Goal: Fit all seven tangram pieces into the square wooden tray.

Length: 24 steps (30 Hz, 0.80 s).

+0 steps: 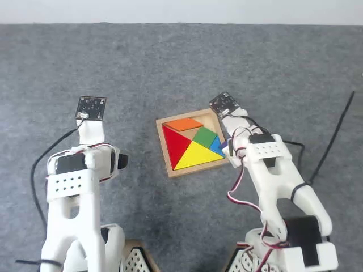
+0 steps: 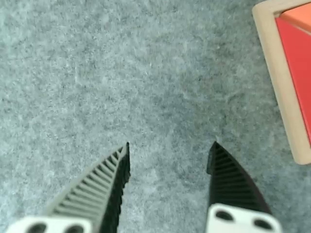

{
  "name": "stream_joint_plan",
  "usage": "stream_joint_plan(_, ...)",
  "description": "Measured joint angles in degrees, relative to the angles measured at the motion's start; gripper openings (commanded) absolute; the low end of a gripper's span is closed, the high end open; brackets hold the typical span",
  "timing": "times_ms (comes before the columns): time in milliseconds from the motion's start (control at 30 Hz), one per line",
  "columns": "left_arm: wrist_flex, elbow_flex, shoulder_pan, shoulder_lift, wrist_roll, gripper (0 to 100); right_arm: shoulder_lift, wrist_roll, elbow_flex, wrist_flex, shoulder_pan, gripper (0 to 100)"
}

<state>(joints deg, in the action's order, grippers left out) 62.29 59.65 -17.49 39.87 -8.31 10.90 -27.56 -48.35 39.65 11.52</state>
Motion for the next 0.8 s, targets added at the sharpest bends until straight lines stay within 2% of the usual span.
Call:
stream_joint_plan(333,0.0,0.0,0.0,0.0,0.0,25,-1.67,-1.23,4.48,0.09,-11.96,23.8)
stream_joint_plan(600,0.0,0.35,0.0,0.0,0.0,25,-16.0,-1.93,12.4,0.44,-12.31,23.8)
stream_joint_plan(800,0.0,0.35,0.0,0.0,0.0,25,-17.32,-2.02,15.38,3.87,-9.93,24.0)
